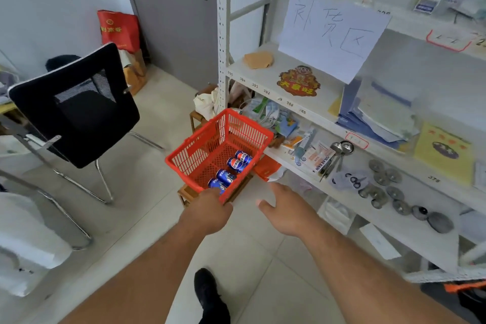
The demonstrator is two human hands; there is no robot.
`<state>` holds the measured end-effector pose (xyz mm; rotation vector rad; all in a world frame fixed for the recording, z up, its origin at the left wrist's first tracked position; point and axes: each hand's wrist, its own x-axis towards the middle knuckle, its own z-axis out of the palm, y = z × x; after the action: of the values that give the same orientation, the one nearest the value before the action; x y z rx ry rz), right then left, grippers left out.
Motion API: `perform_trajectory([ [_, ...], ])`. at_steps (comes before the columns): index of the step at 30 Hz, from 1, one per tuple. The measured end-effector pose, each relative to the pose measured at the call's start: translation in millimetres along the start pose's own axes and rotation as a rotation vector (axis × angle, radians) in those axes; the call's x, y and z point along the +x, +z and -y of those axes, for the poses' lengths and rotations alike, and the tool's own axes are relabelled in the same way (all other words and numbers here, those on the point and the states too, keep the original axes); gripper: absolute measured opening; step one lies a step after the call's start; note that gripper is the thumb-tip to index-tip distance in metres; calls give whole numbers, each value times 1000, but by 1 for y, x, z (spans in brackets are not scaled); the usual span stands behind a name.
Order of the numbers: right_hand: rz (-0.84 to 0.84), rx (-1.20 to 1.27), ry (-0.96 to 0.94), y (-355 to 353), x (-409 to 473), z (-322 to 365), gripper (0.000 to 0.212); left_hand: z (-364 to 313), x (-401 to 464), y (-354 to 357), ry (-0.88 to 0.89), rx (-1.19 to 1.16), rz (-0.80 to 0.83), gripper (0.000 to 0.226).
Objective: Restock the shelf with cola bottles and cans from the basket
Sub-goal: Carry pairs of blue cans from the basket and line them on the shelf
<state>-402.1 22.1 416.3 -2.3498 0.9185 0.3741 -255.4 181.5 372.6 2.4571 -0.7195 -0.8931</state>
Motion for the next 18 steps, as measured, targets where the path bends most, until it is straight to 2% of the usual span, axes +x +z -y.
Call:
perform_trajectory([
  [3,12,-38,3,-8,38,23,74,7,36,-27,-5,-47,-14,14],
  [10,46,-54,-32,-28,88,63,67,15,97,-58,-22,-82,40,15],
  [13,73,-70,-31,-35,109,69,63,16,114,-64,-30,-106,45,26],
  [18,114,-54,-58,-43,149,70,60,15,142,-68,-79,-91,61,21],
])
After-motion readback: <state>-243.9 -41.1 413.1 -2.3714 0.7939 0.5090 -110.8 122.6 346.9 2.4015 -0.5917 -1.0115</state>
